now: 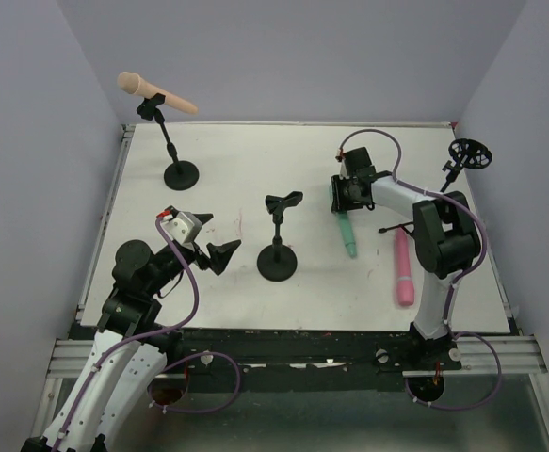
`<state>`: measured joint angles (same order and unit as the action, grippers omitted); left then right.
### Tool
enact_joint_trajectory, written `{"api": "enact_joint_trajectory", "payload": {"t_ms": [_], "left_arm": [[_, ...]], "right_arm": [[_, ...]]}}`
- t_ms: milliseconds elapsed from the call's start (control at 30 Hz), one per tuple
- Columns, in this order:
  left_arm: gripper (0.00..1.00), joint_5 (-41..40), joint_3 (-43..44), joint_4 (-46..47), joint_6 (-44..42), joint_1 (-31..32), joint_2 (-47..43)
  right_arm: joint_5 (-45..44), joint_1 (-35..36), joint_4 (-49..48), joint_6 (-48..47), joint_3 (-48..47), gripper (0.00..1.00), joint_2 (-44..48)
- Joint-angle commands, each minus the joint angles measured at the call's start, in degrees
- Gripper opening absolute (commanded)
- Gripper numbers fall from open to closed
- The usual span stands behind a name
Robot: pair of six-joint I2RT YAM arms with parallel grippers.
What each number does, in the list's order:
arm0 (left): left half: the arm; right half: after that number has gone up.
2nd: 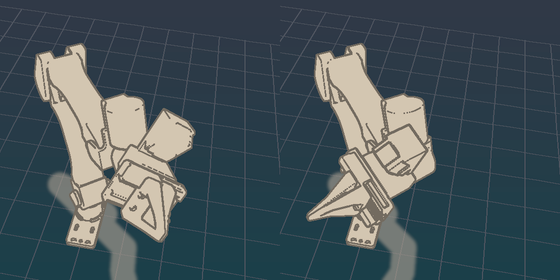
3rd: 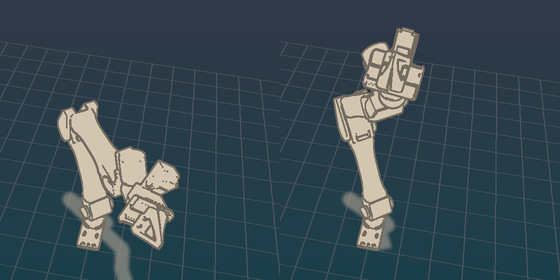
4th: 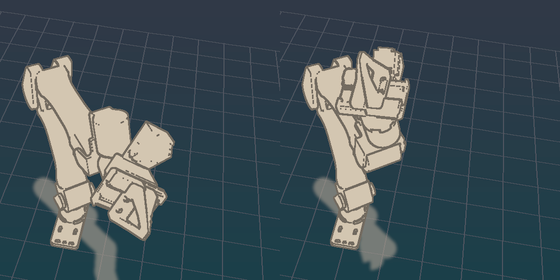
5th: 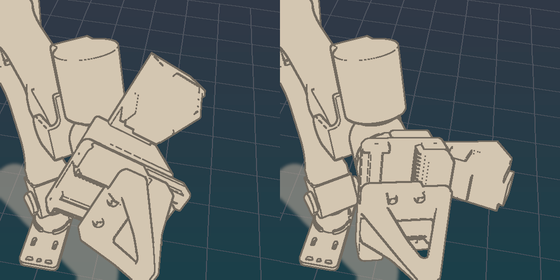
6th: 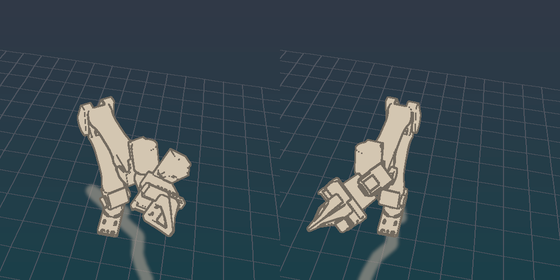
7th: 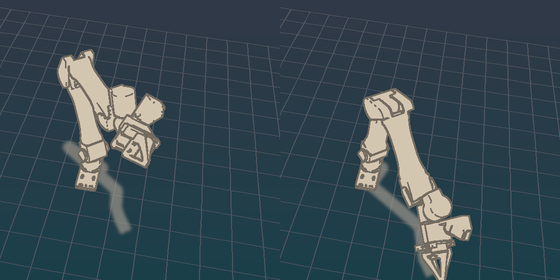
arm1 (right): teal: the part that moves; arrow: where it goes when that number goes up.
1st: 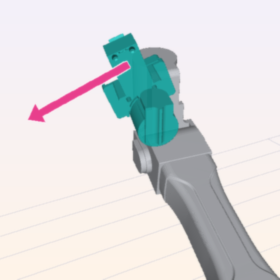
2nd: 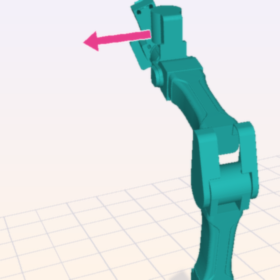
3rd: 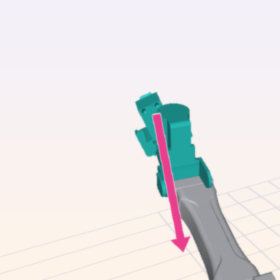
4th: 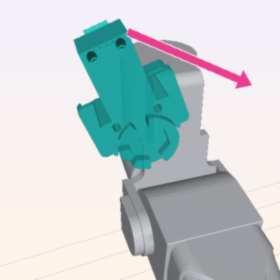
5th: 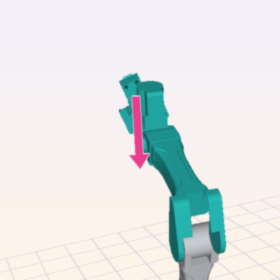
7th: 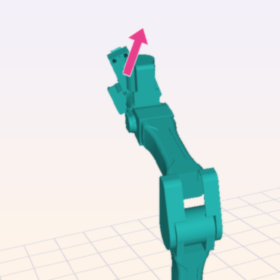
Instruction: Attach the microphones to the stand
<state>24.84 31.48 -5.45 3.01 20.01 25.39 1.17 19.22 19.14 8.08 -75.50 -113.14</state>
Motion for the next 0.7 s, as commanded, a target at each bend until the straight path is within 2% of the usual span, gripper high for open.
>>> {"api": "enact_joint_trajectory", "payload": {"t_ms": [0,67,167,400,667], "left_arm": [[0.98,-0.1,1.8,0.1,-0.4,0.1,-0.4],[0.98,0.2,1.7,0.4,-0.5,0.0,-0.6],[0.98,1.0,1.6,0.5,-0.6,0.0,-0.9],[0.98,5.5,0.4,3.1,-0.8,0.0,-2.0],[0.98,14.2,-1.6,8.0,-1.7,-0.1,-2.5]], "right_arm": [[0.4,0.1,-0.7,-0.1,1.3,0.32,0.6],[1.3,0.1,-1.0,-0.4,1.3,0.26,1.7],[3.7,0.0,-1.2,-1.3,1.1,0.21,4.2],[14.9,-0.2,0.2,-7.3,0.4,0.16,13.5],[43.2,-3.9,6.0,-18.7,-3.5,0.13,22.6]]}}
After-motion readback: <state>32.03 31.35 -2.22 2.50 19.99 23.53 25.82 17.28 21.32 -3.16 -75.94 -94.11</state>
